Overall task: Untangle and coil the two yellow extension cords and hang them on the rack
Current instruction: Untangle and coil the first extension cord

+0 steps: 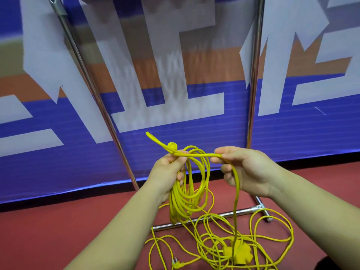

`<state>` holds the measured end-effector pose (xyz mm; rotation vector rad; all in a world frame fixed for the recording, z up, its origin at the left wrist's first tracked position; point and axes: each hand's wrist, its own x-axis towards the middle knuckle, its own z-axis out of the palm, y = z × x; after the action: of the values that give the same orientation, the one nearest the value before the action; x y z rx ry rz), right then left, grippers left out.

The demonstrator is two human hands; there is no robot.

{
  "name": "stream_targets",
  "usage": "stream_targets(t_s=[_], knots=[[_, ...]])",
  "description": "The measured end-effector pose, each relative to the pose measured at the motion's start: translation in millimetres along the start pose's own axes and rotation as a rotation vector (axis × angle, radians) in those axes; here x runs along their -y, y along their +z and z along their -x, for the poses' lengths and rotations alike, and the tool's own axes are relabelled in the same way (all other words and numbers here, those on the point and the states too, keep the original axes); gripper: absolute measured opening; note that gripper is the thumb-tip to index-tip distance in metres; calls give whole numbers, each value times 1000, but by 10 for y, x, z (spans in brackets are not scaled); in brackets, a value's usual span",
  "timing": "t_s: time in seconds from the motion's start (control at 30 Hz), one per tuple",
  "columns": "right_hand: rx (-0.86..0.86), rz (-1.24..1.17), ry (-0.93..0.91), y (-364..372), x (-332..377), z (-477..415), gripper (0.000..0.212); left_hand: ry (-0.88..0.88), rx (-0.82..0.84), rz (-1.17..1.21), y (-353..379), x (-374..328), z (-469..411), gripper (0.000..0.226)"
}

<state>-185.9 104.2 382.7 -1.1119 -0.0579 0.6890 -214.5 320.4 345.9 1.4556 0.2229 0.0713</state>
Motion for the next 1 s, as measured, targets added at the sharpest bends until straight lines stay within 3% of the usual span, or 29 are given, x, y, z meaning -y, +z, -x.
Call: stream_targets(t_s=[0.13,0.3,0.5,0.6,0.7,0.83,0.93,1.0], knots=[[-6,428,-135,-139,36,0,11,4,-1,-284,-136,26,28,14],[9,977,-340,27,-83,7,18,-33,27,-646,-228,28,108,16],[-88,1432,-559,295,-393,-48,16,-43,108,-754,-220,22,164,13],[-300,1371,-654,230,-304,-113,16,-64,95,-804,-286,59,140,12],[-470,1202,-525,-67,-72,-175,19,-66,24,-810,-414,74,95,11],[-388,843,-265,-392,-99,-259,26,-48,-152,-775,-598,85,10,15],[-506,556,-243,-530,-70,-327,21,-51,-288,-735,-814,102,-60,17],[-586,577,-181,-674,-47,-331,15,-44,-352,-683,-975,99,-71,16]])
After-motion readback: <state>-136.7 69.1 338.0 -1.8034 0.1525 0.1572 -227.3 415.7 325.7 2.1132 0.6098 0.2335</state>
